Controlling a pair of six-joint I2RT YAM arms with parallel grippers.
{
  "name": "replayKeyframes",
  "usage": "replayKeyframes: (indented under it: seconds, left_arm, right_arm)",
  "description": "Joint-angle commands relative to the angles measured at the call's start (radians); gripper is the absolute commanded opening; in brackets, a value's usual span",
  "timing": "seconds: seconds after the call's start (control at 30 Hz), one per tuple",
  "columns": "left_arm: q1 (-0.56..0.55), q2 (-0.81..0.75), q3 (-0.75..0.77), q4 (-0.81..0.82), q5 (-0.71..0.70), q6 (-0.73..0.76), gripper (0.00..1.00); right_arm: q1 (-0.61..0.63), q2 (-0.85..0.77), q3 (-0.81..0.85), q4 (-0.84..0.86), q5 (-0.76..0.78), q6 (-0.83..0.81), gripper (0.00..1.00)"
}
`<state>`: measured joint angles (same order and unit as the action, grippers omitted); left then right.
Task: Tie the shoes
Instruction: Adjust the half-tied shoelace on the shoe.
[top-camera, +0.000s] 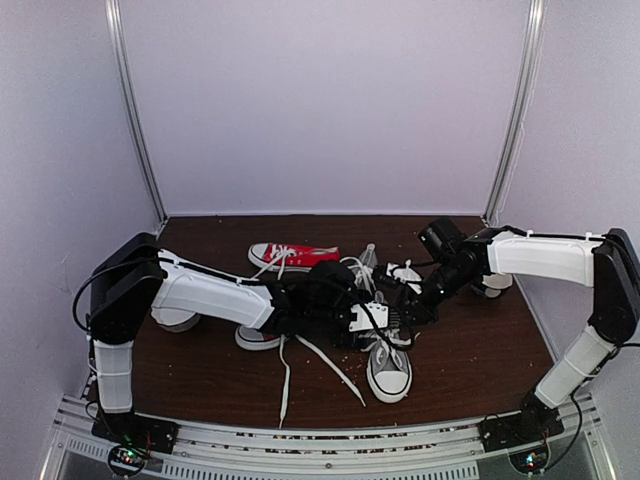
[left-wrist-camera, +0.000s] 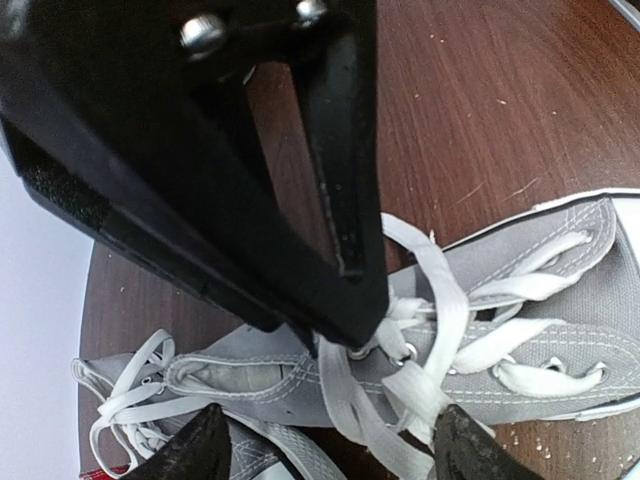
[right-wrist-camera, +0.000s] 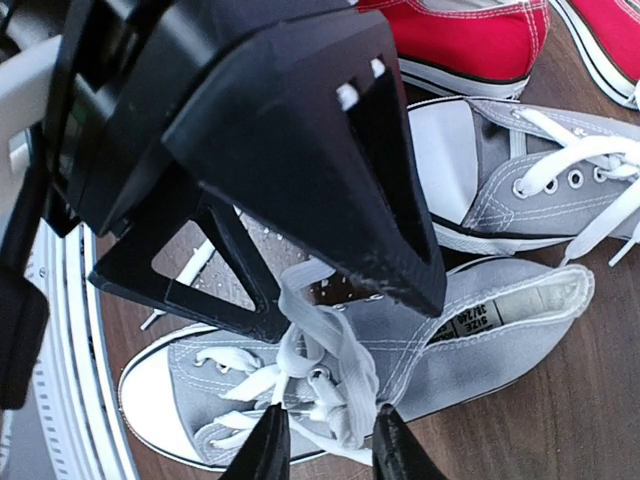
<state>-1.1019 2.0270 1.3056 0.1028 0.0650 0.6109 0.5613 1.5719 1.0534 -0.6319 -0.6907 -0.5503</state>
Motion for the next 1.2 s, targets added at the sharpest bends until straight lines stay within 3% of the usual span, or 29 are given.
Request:
replayKeyframes:
  seconds: [0.0, 0.13, 0.27, 0.47, 0.6, 0.73, 1.17]
  left_arm:
    - [0.011, 0.011, 0.016, 0.012, 0.016, -0.002, 0.72]
    - [0.011, 0.008, 0.012, 0.015, 0.022, -0.002, 0.72]
    - [0.011, 0.007, 0.008, 0.016, 0.034, -0.003, 0.71]
    - [0.011, 0.008, 0.009, 0.017, 0.038, -0.002, 0.71]
    - [0.01, 0.007, 0.011, 0.015, 0.037, 0.0, 0.71]
    - [0.011, 0.007, 0.009, 0.01, 0.047, 0.001, 0.71]
    - [0.01, 0.031, 0.044, -0.002, 0.089, 0.016, 0.81]
  right_arm:
    - [0.015, 0.052, 0.02, 0.015, 0.028, 0.018, 0.32]
    - [0.028, 0.082, 0.037, -0.001, 0.041, 0.005, 0.32]
    - [0.028, 0.089, 0.039, 0.002, 0.041, 0.007, 0.25]
    - [0.028, 0.089, 0.046, 0.012, 0.032, 0.016, 0.27]
    - [0.028, 0.102, 0.059, 0.001, 0.034, 0.015, 0.07]
    - [0.028, 0.082, 0.059, -0.007, 0.034, 0.015, 0.0]
    - [0.028, 0.02, 0.029, -0.018, 0.018, 0.032, 0.0]
